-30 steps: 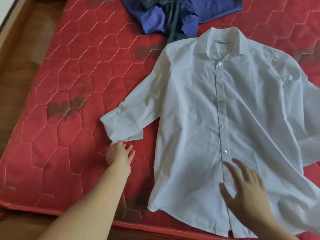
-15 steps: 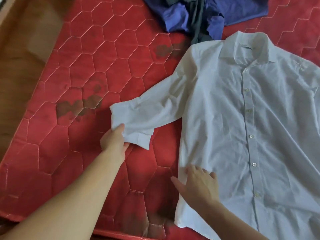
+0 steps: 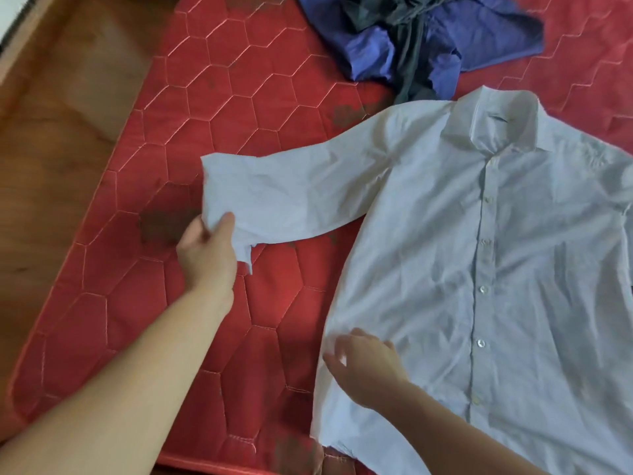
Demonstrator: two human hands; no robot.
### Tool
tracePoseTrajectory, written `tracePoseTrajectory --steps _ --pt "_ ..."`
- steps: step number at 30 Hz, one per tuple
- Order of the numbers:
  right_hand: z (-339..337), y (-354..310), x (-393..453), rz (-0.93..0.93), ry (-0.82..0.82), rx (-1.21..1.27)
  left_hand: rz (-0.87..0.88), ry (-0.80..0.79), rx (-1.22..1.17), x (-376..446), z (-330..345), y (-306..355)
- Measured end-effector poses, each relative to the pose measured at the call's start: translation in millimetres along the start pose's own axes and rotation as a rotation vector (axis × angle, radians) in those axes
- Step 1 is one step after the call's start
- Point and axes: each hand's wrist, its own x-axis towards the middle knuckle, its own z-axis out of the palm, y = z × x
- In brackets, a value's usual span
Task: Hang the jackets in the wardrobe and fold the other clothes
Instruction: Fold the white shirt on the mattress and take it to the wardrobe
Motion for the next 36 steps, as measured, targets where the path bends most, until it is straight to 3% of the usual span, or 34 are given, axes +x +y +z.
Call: tracePoseTrajectory --steps 2,4,7,9,11,14,15,17,19,21,23,25,27,29,31,34,36 --pt "-9 -5 -3 -0.009 0.072 0.231 0.174 -0.090 0.100 -15 6 7" --pt "-27 -7 -6 0.057 0.101 0.704 0.366 -0.238 0.194 -39 18 14" --pt "-71 -1 -13 0.090 -0.029 1.606 0.593 -0.536 0.333 -84 40 13" --pt "-99 15 -20 -0.001 -0.094 1.835 0.693 -0.760 0.434 -112 53 2" --pt "-113 36 -29 -0.030 -0.135 1.791 0.829 -0.930 0.549 -134 64 -12" --pt "-104 66 -42 0.138 -0.163 1.714 0.992 -1.095 0.697 -155 67 -38" --pt "-97 76 -46 0.219 -0.121 1.670 0.960 -1.129 0.680 -160 64 -45" --pt "-88 98 -53 0.365 0.004 1.609 0.612 -1.099 0.546 -168 58 -51" --pt "-84 119 -61 0.428 -0.011 1.731 0.334 -0.794 0.422 -165 59 -57" --pt "-77 136 -70 0.496 -0.051 1.826 0.123 -0.530 0.456 -155 62 -69" --pt "-59 147 -79 0.613 -0.051 1.599 -0.144 -0.528 0.551 -148 66 -80" --pt "-33 161 -84 0.685 0.117 1.148 -0.362 -0.621 0.620 -151 67 -89" --pt "-23 166 -88 0.622 0.397 0.801 -0.398 -0.695 0.711 -158 67 -97" --pt "-27 163 -90 0.449 0.551 0.695 -0.385 -0.684 0.718 -162 68 -105" --pt "-29 160 -84 0.333 0.506 0.689 -0.412 -0.626 0.652 -161 71 -108" --pt "-23 161 -71 0.399 0.316 0.376 -0.442 -0.630 0.572 -156 78 -105" --pt "-16 167 -65 0.424 0.224 0.396 -0.458 -0.660 0.544 -154 87 -103"
